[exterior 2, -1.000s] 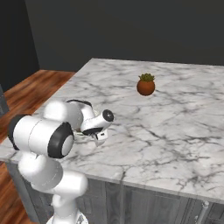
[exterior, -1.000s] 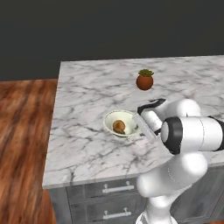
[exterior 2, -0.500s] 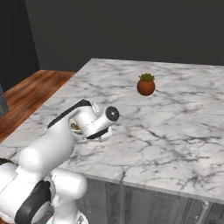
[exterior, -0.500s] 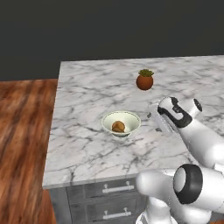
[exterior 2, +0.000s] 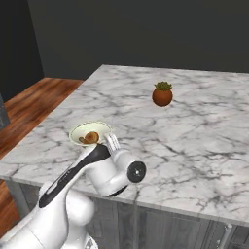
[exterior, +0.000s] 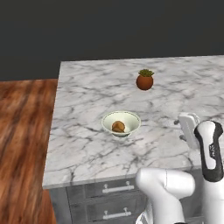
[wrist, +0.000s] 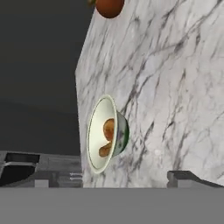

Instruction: Pick up the heated bread from the toaster oven and place it in the bowl. Then move the bread bowl to the dining counter.

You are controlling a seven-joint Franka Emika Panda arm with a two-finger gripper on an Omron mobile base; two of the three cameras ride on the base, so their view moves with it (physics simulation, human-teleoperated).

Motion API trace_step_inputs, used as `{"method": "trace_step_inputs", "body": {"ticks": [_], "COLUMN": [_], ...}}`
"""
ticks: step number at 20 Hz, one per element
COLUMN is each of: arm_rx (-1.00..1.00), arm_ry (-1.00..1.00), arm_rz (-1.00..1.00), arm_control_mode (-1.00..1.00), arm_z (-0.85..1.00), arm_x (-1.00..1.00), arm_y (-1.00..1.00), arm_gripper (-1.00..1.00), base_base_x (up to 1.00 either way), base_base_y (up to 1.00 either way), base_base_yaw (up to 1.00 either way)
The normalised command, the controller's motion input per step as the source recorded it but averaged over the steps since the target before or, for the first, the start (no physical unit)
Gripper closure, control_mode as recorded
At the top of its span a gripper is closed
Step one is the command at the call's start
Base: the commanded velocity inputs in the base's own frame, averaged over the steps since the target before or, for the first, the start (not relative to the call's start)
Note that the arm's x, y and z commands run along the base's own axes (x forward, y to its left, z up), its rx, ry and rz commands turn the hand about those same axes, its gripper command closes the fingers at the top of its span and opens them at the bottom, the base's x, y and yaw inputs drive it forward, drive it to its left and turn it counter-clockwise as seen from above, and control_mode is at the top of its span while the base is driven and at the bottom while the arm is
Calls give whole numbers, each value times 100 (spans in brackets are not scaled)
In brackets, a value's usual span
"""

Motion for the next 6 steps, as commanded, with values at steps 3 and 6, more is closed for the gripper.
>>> {"method": "trace_step_inputs", "body": {"ticks": [3,6], "arm_rx": [6,11], "arm_ry": [-26,-45], "arm_rz": [0,-9], "arm_control_mode": [-100,-100], "arm_z": [5,15], "arm_x": [-100,-85], "arm_y": [-80,-67], "arm_gripper": [-100,-100], "base_base_x": [0,0], "base_base_y": [0,0], "base_base_yaw": [0,0]}}
